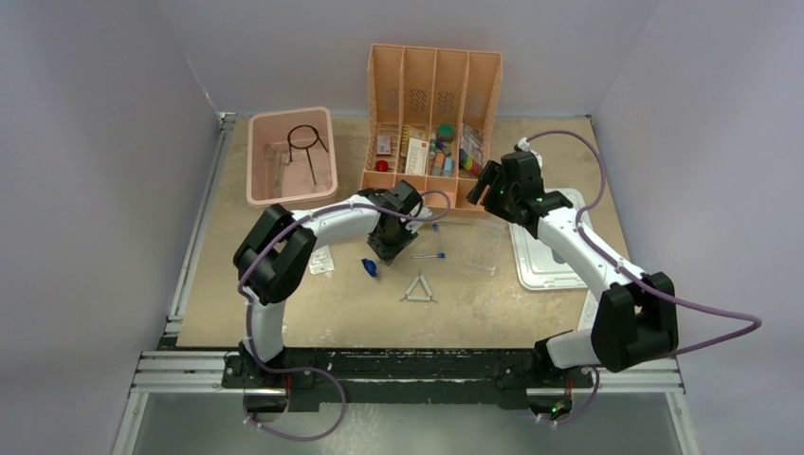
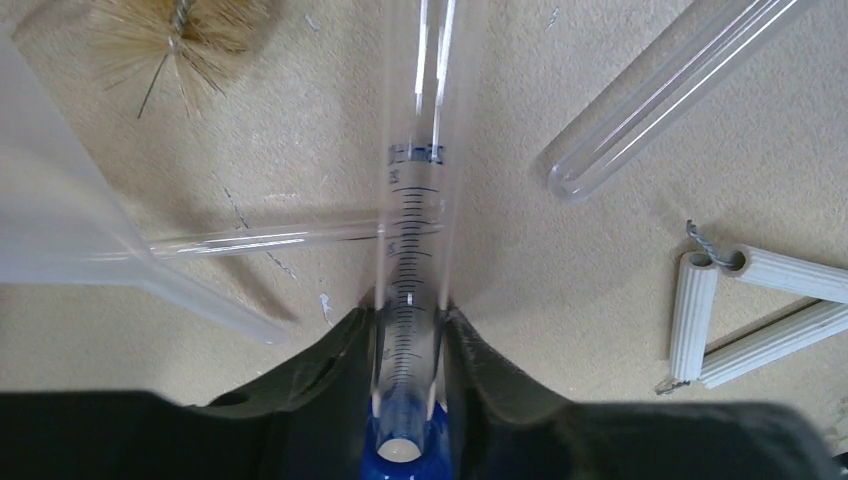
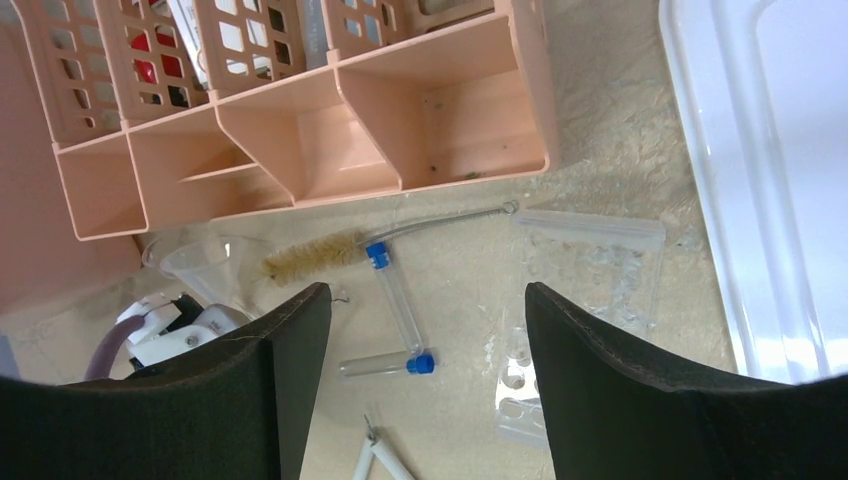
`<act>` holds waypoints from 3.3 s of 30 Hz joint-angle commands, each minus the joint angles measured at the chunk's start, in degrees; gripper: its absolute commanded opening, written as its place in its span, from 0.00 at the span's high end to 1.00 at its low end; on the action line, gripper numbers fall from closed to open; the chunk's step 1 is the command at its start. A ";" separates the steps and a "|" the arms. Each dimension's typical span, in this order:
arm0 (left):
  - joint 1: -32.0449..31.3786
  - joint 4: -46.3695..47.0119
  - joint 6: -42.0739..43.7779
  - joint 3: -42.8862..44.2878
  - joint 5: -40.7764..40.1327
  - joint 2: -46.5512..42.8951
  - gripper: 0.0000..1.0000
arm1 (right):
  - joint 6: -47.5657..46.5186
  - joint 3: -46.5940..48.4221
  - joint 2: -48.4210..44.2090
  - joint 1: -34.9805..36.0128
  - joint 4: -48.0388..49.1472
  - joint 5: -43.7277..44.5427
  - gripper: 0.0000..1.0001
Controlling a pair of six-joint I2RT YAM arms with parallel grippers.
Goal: Organize the chemistry lab equipment
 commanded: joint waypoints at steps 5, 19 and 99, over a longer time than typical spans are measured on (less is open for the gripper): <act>-0.31 -2.66 3.58 2.39 3.63 -2.37 0.85 | 0.28 -0.05 -3.69 -0.51 2.04 3.51 0.28; 8.81 -5.50 4.47 9.10 15.64 -16.69 0.90 | 0.65 0.85 -3.17 -0.60 3.07 3.73 0.28; 40.79 -13.92 -14.24 38.99 -7.07 3.36 0.53 | -9.12 14.52 5.51 0.42 2.88 -0.89 0.31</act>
